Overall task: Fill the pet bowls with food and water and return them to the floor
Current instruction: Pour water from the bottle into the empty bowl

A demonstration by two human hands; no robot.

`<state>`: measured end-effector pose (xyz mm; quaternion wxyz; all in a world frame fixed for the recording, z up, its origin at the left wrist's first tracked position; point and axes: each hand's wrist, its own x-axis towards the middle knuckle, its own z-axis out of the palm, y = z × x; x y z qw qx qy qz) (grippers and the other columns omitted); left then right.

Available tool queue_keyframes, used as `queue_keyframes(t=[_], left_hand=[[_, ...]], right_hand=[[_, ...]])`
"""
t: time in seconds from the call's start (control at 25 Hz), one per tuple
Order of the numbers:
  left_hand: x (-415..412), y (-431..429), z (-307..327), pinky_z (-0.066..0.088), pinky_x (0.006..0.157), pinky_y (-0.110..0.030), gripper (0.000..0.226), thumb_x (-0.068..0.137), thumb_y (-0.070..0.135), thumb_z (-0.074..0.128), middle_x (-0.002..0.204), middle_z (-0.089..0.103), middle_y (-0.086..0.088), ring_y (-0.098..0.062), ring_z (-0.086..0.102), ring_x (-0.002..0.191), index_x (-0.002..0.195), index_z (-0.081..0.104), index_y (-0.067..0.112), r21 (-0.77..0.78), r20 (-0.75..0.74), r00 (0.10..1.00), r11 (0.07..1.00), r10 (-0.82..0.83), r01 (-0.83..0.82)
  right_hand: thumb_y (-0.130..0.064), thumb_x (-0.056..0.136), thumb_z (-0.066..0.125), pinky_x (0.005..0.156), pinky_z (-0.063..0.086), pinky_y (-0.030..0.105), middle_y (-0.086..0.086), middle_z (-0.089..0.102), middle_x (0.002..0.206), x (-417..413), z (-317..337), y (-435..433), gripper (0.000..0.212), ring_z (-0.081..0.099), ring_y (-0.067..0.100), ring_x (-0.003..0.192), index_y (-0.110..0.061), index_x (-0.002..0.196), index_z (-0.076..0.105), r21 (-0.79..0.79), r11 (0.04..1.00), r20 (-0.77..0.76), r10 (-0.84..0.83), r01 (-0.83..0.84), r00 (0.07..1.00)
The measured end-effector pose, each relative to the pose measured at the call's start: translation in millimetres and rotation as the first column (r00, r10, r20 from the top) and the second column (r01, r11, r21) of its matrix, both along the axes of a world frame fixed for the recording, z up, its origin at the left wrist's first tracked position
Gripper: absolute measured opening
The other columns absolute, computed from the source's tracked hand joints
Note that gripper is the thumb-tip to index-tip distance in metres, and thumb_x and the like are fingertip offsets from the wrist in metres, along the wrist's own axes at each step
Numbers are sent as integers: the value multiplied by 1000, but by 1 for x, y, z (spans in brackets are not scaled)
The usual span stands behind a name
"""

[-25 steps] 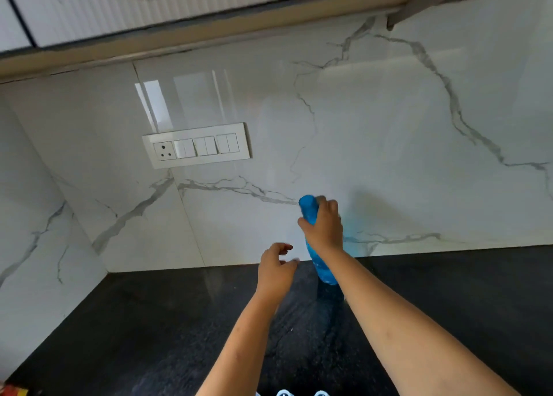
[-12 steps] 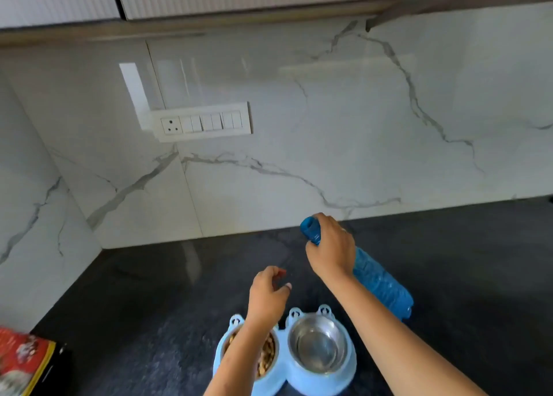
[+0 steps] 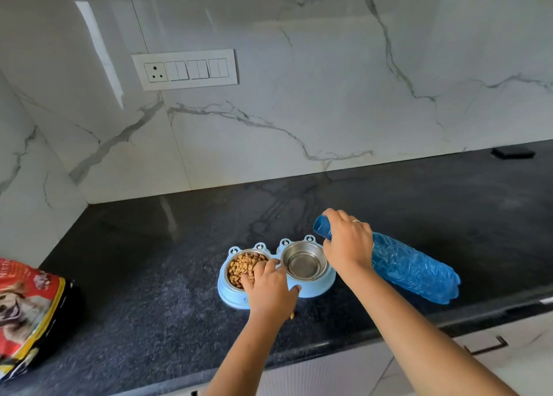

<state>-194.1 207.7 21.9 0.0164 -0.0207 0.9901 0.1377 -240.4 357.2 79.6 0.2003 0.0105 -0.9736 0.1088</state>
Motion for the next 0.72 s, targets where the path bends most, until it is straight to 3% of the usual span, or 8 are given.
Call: queue_keyframes(t=[0.12, 0.24, 0.4, 0.6, 0.72], left_hand=[[13, 2, -5, 6, 111, -62, 54, 94, 44, 49, 151, 32, 7, -21, 19, 142, 142, 39, 21, -63, -2, 998, 996, -60, 60], [21, 1, -10, -1, 111, -64, 65, 93, 40, 51, 155, 26, 7, -21, 12, 145, 149, 25, 20, -94, 14, 995, 991, -98, 99], [23, -2, -11, -2, 111, -64, 69, 93, 39, 52, 157, 23, 6, -23, 11, 146, 151, 19, 19, -152, 18, 991, 979, -133, 134], [16, 5, -2, 3, 112, -62, 44, 90, 28, 56, 134, 50, 2, -26, 32, 134, 131, 47, 14, -277, 2, 986, 947, -168, 162], [12, 6, 2, 2, 112, -61, 34, 90, 27, 56, 123, 58, 1, -27, 36, 130, 122, 54, 14, -300, 25, 986, 940, -162, 162]], right_hand=[[-22, 82, 70, 85, 42, 34, -5, 63, 113, 9, -10, 3, 43, 62, 20, 103, -26, 121, 52, 67, 998, 62, -22, 18, 998], [-22, 83, 69, 87, 40, 33, -6, 62, 115, 15, -23, 0, 41, 60, 20, 107, -26, 120, 51, 107, 994, 109, -32, 20, 994], [-16, 83, 65, 87, 39, 33, -5, 61, 114, 18, -36, -9, 37, 59, 21, 109, -25, 117, 52, 157, 987, 150, -40, 16, 988], [-13, 87, 62, 88, 40, 35, -3, 63, 114, 16, -52, -16, 34, 60, 22, 109, -23, 118, 53, 196, 980, 191, -60, 22, 980], [-12, 89, 60, 89, 41, 35, -3, 62, 114, 15, -59, -15, 32, 60, 21, 109, -24, 118, 53, 232, 973, 215, -66, 14, 974]])
